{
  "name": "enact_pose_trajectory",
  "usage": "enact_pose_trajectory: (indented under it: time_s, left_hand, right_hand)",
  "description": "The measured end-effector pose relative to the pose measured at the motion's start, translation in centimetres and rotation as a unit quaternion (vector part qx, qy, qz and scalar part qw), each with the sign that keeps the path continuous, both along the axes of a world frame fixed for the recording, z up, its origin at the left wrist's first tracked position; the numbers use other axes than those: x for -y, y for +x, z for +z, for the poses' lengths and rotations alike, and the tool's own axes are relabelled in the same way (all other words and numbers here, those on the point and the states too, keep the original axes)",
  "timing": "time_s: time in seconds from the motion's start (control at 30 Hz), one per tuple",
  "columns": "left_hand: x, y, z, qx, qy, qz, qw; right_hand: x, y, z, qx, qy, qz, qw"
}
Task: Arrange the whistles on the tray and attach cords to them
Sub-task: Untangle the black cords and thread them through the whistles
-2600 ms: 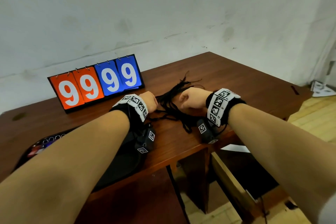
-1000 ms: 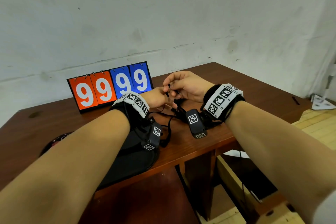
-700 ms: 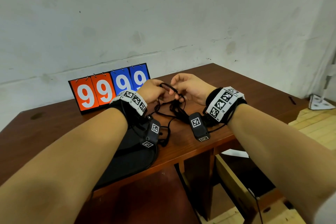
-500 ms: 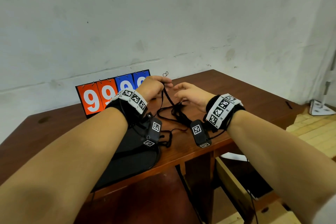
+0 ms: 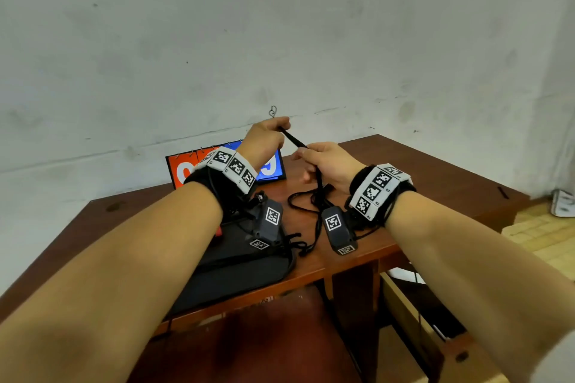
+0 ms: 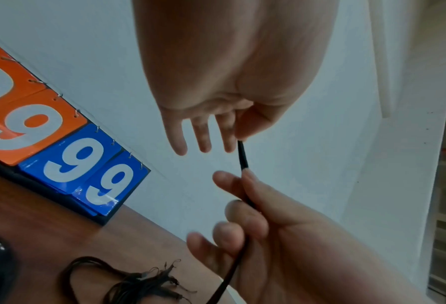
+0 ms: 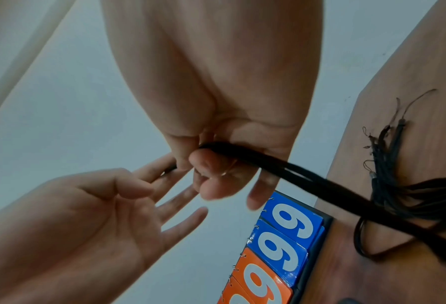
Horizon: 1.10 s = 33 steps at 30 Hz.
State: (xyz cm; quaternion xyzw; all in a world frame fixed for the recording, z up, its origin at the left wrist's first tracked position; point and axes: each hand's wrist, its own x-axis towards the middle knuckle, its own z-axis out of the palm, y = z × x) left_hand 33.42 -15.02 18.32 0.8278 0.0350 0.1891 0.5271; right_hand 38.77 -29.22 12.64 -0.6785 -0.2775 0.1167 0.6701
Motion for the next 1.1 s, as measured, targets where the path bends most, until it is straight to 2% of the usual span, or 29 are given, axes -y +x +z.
enact_pose_trajectory:
  time_s: [0.2,0.3,0.4,0.5,0.6,0.73,0.87,1.0,1.1]
  left_hand:
    - [-4.8,-2.3,-0.9,0.026,0.027,0.098,0.994]
    - [-7.8,-4.0,-1.6,0.006,0.09,0.136,0.987]
    - [-10.0,-6.6,-2.1,-0.036,0.155,0.15,0.976]
    - [-11.6,-9.3,-2.7,-0.112,0.251,0.136,0.952]
    - [-12.7,-11.8,-3.2,-0.173,0.287,0.116,0.935]
    - [-14.0,-14.6,-3.1,-0.171,0.223,0.097,0.955]
    - [-14.7,-16.9,-2.2,-0.154,0.108,-0.001,0.982]
    - [-16.1,-18.7,-2.5,-0.167,0.052,-0.016,0.985]
    - [-17.4,-19.5,-3.7,-0.161,-0.001,-0.06,0.985]
  right_hand:
    - [0.6,-2.1,0.7,0.004,-0.089,0.004,0.996]
    - [0.2,-3.3,1.1,0.02,-0.134,0.01,0.991]
    - [-1.1,-4.7,1.7,0.034,-0.163,0.013,0.986]
    - [-3.3,-6.2,2.3,0.057,-0.179,0.026,0.982]
    - [-6.1,-8.1,2.9,0.108,-0.218,0.044,0.969]
    - [-9.9,-11.1,3.6,0.172,-0.268,0.09,0.944]
    - [-13.0,-13.8,3.8,0.226,-0.299,0.132,0.918]
    - [-15.2,-15.2,3.7,0.224,-0.283,0.146,0.921]
    - [-16.0,-15.6,3.7,0.23,-0.287,0.154,0.917]
